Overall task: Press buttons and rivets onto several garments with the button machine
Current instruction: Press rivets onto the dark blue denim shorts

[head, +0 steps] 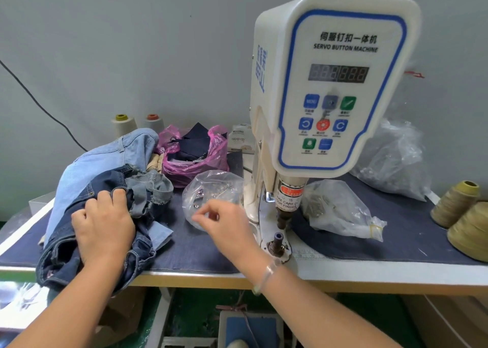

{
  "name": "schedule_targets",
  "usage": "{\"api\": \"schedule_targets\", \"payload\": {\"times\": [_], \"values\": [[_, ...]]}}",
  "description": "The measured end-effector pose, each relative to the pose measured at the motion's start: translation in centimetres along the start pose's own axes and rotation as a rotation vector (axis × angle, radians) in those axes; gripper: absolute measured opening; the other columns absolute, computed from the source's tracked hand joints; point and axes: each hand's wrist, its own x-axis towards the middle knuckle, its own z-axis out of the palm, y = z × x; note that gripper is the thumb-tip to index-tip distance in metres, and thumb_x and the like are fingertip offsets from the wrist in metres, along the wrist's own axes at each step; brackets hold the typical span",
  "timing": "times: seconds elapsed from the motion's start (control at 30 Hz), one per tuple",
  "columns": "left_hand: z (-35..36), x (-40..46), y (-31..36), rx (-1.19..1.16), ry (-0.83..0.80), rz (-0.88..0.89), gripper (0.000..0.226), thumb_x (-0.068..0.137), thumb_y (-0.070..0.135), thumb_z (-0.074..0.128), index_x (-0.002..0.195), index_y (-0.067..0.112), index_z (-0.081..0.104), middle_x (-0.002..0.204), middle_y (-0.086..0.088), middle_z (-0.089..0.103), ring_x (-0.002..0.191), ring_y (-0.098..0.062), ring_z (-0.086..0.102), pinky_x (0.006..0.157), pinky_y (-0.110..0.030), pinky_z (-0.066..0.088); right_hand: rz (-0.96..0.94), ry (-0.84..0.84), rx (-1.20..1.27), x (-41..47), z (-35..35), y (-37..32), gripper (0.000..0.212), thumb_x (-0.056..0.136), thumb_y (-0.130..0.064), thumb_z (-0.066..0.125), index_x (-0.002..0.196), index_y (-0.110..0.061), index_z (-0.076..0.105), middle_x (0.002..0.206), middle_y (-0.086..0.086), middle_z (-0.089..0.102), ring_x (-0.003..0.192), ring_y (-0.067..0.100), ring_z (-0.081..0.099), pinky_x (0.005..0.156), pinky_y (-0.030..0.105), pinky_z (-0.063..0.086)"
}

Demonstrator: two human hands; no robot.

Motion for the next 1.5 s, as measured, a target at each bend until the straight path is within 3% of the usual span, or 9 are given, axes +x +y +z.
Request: {"api": "schedule_targets", "payload": {"times": [0.13,0.37,0.43,0.6,0.7,1.0,1.3,1.4,1.5], "values": [[0.2,0.1,-0.1,0.006,0.01,0.016,0.023,0.077,0.0,0.032,0.092,-0.003,0.049,0.074,-0.025,0.045,0.066,-0.039,0.046,0.06,-0.043,0.023,0.096,-0.026,0.197,-7.6,-4.5,0.1,0.009,0.076,-0.048,0.064,0.075,-0.04,0.068,0.062,-0.013,0.059,0.06,0.0,0.052,0.057,0.012,0.042],[0.5,0.3,-0.5,0.01,-0.006,-0.016,0.019,0.079,-0.01,0.052,0.093,0.001,0.044,0.074,-0.024,0.044,0.067,-0.039,0.046,0.06,-0.042,0.019,0.452,0.245,0.467,-11.0,-8.5,3.6,0.013,0.083,-0.02,0.069,0.074,-0.028,0.073,0.053,-0.008,0.055,0.045,-0.001,0.046,0.044,0.011,0.036],[0.2,0.3,-0.4,0.011,0.003,-0.011,0.016,0.078,-0.006,0.045,0.092,0.0,0.045,0.075,-0.025,0.045,0.068,-0.04,0.046,0.06,-0.042,0.02,0.42,0.259,0.474,-10.1,-8.9,4.0,0.013,0.085,-0.016,0.067,0.075,-0.022,0.072,0.054,-0.009,0.058,0.045,-0.001,0.048,0.044,0.01,0.036],[0.2,0.5,-0.4,0.01,-0.055,-0.047,0.03,0.071,-0.016,0.062,0.091,-0.001,0.047,0.075,-0.025,0.046,0.069,-0.04,0.047,0.06,-0.042,0.021,0.28,0.258,0.309,-7.8,-8.8,4.5,0.016,0.086,-0.014,0.068,0.077,-0.028,0.07,0.071,-0.009,0.069,0.065,-0.001,0.062,0.059,0.012,0.046],[0.2,0.3,-0.4,0.008,-0.018,-0.026,0.018,0.076,-0.005,0.045,0.092,0.0,0.046,0.075,-0.025,0.046,0.068,-0.039,0.047,0.06,-0.042,0.021,0.248,0.236,0.117,-7.3,-9.0,5.4,0.019,0.087,-0.019,0.067,0.078,-0.035,0.065,0.072,-0.018,0.067,0.077,0.0,0.064,0.066,0.013,0.05],[0.6,0.3,-0.6,-0.017,-0.001,-0.028,0.02,0.076,-0.009,0.049,0.092,0.001,0.045,0.076,-0.025,0.046,0.068,-0.04,0.046,0.061,-0.042,0.02,0.079,0.178,-0.083,-6.9,-9.8,5.7,0.013,0.087,-0.017,0.067,0.08,-0.027,0.064,0.059,-0.025,0.057,0.064,-0.001,0.055,0.06,0.008,0.042],[0.6,0.4,-0.6,-0.015,-0.021,-0.036,0.026,0.073,-0.014,0.055,0.093,0.0,0.046,0.075,-0.026,0.046,0.068,-0.04,0.046,0.061,-0.042,0.019,0.006,0.164,-0.186,-7.1,-10.1,5.9,0.009,0.087,-0.019,0.067,0.093,-0.017,0.073,0.055,-0.025,0.052,0.07,-0.007,0.057,0.06,0.005,0.041],[0.4,0.3,-0.4,-0.01,0.0,-0.015,0.02,0.073,-0.003,0.044,0.093,0.001,0.046,0.075,-0.026,0.046,0.068,-0.04,0.047,0.061,-0.042,0.019,-0.037,0.183,-0.18,-7.3,-10.9,5.9,0.013,0.087,-0.014,0.067,0.091,-0.025,0.072,0.058,-0.027,0.057,0.067,-0.007,0.056,0.058,0.004,0.039],[0.5,0.5,-0.5,-0.019,-0.009,-0.024,0.023,0.075,-0.01,0.055,0.094,0.0,0.047,0.075,-0.026,0.047,0.068,-0.041,0.047,0.06,-0.042,0.02,-0.005,0.279,-0.149,-7.3,-13.3,6.2,0.023,0.087,-0.015,0.065,0.085,-0.038,0.067,0.067,-0.023,0.063,0.058,0.0,0.053,0.053,0.008,0.038]]}}
